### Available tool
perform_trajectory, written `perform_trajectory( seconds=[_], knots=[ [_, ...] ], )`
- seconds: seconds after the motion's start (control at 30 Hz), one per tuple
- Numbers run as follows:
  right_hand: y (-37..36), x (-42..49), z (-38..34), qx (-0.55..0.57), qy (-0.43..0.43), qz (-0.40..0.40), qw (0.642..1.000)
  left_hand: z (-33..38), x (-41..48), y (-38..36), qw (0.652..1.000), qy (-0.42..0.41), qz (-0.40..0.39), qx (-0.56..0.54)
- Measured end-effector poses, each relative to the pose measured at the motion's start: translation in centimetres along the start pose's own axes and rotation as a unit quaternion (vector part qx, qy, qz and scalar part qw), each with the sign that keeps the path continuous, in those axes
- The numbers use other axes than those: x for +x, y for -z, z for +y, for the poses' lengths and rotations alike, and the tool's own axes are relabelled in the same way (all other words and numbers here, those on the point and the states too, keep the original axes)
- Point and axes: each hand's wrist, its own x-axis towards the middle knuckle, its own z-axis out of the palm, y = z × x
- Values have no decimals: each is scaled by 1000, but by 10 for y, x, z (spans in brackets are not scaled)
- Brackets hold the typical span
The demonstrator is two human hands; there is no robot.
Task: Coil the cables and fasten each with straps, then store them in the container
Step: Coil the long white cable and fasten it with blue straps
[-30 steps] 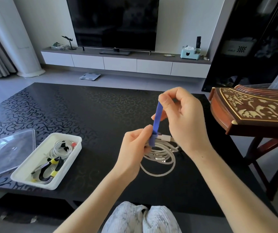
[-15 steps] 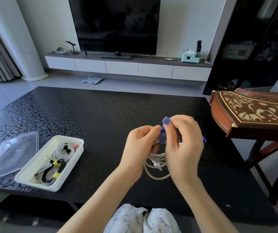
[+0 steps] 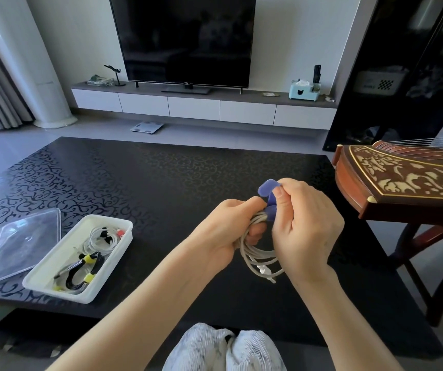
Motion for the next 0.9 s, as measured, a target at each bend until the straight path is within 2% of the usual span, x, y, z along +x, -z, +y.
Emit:
perform_trajectory(
  seconds=[0.13,0.23,0.3,0.4,0.5,0.6,0.63,0.7,0.8,0.9],
  knots=[
    [-2,-10,1,18,-21,-51,998,-9,2,2,999,49,-13,16],
    [-4,-20,-2,67,-96,-82,990,-20,-1,2,998,57,13,36],
    [-7,-19,-1,112,-200,-123,966,-26,-2,-1,993,-5,58,99],
    [-7,-10,5,193,-356,-227,886,-37,-9,-2,949,-177,112,235],
    [1,5,8,242,-428,-294,820,-47,-14,9,924,-261,57,272],
    [9,16,9,257,-449,-324,793,-50,-13,14,891,-305,37,335],
    [11,18,7,263,-439,-321,797,-49,-13,14,881,-317,41,349],
    [17,20,2,245,-374,-299,843,-47,-13,13,881,-313,59,351],
    [28,11,-7,211,-244,-243,915,-42,-12,9,914,-269,87,290],
    [33,-2,-12,222,-161,-180,945,-37,-14,5,949,-221,81,212]
  ],
)
